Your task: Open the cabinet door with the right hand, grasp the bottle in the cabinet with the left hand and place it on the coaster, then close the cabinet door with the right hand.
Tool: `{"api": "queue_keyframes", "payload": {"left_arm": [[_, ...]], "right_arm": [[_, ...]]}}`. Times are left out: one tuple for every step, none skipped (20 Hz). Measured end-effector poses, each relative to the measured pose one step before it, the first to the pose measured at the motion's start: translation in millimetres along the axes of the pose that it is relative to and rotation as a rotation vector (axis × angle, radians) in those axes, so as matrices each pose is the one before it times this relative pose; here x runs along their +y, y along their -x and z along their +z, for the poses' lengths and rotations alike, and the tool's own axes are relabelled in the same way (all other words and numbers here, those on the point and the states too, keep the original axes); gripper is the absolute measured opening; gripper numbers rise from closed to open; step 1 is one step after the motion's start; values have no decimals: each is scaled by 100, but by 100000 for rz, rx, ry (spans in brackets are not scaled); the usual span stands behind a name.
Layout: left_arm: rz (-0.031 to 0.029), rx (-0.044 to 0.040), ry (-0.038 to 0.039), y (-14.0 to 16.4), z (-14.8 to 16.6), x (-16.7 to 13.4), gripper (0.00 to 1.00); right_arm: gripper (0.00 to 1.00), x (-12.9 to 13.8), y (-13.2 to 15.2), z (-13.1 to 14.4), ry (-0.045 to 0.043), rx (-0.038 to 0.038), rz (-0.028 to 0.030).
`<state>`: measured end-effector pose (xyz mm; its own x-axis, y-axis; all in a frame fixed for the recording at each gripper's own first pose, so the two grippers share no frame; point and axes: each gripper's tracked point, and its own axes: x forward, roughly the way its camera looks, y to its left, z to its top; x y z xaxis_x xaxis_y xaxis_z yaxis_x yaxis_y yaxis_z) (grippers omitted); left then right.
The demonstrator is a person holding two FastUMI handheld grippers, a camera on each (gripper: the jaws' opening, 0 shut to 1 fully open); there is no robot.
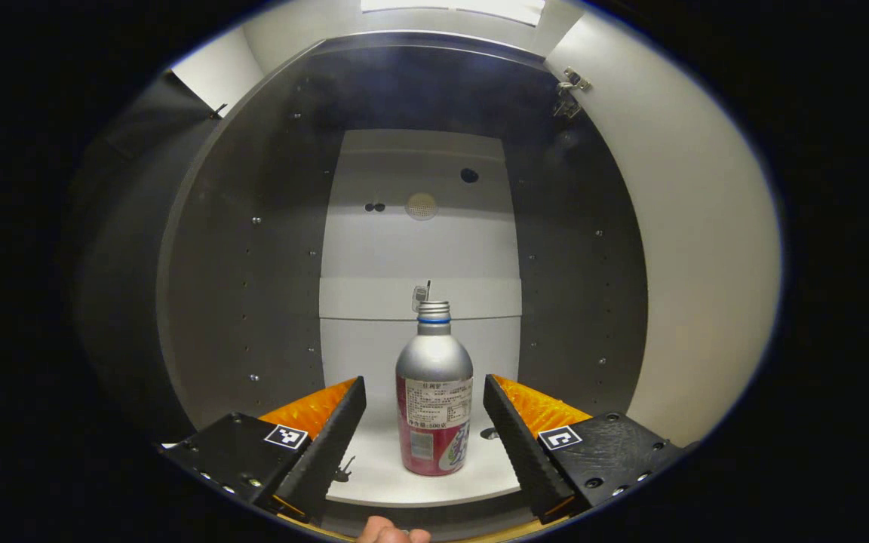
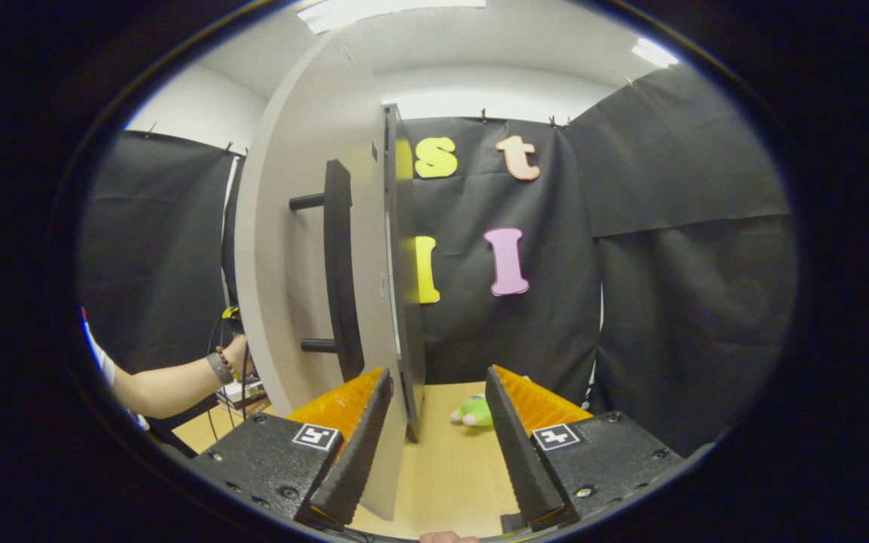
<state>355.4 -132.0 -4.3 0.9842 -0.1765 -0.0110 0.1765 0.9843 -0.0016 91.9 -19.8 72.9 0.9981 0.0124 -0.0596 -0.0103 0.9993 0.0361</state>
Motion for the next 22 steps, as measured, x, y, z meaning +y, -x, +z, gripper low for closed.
{"api": "queue_keyframes", "payload": {"left_arm": [[-51, 113, -276, -498, -182, 59, 95], [-140, 134, -523, -413, -86, -67, 95], [-57, -488, -441, -391, 14, -32, 95], [164, -164, -13, -357, -64, 9, 95], [-425, 270, 164, -265, -155, -105, 95], [-406, 532, 294, -189, -165, -172, 95], [-619, 126, 368, -348, -136, -61, 95], [165, 161, 256, -217, -103, -3, 95], [480, 117, 71, -241, -48, 91, 95], [-236, 597, 74, -242, -104, -89, 95], [69, 381, 64, -92, -68, 29, 95], [-653, 406, 309, -175, -100, -44, 95], [-716, -220, 781, -129, 11, -187, 95], [-13, -248, 539, -153, 114, -18, 95], [-405, 155, 500, 143, 12, -4, 87], [-614, 219, 223, 73, -28, -34, 79], [-257, 9, 299, 21, -12, 23, 79], [-777, 184, 491, 195, 84, -75, 78], [-132, -98, 352, 329, 98, 55, 78], [500, -462, -28, 497, 230, 252, 78], [591, -1021, 92, 673, 326, 310, 78], [-138, -1007, 185, 743, 360, 44, 78]], "right_arm": [[79, -59, -112, -10, -349, -24, -306], [79, -70, -60, 14, -295, 33, -435], [79, -31, -70, -13, -314, -27, -451], [79, -37, -26, 41, -322, 6, -225], [79, 36, -65, -32, -327, 71, -74], [79, -8, -36, -36, -146, 48, -60], [79, -78, -113, -42, 200, 153, -158], [79, -138, -7, 61, 358, 33, -373], [79, -43, -42, -59, 285, -9, -198], [79, 27, -4, 56, 27, -44, -1], [79, 0, -69, -55, -50, 79, 25], [79, -48, -20, 30, -114, -32, -92], [79, -63, -68, -46, 0, 25, -295], [79, -80, 30, -16, -29, 31, -228], [79, 40, -62, -20, -123, -13, 84], [79, 10, -67, -40, -221, 132, 64], [79, 4, -2, -76, -61, 233, 227], [80, -40, -70, 13, 20, 125, -10], [80, -9, -33, -26, 157, -19, -80], [79, -40, 44, 47, 281, -46, -10], [79, 49, 70, 20, 384, -169, 155], [79, 20, 46, 166, 333, -776, 133]]}}
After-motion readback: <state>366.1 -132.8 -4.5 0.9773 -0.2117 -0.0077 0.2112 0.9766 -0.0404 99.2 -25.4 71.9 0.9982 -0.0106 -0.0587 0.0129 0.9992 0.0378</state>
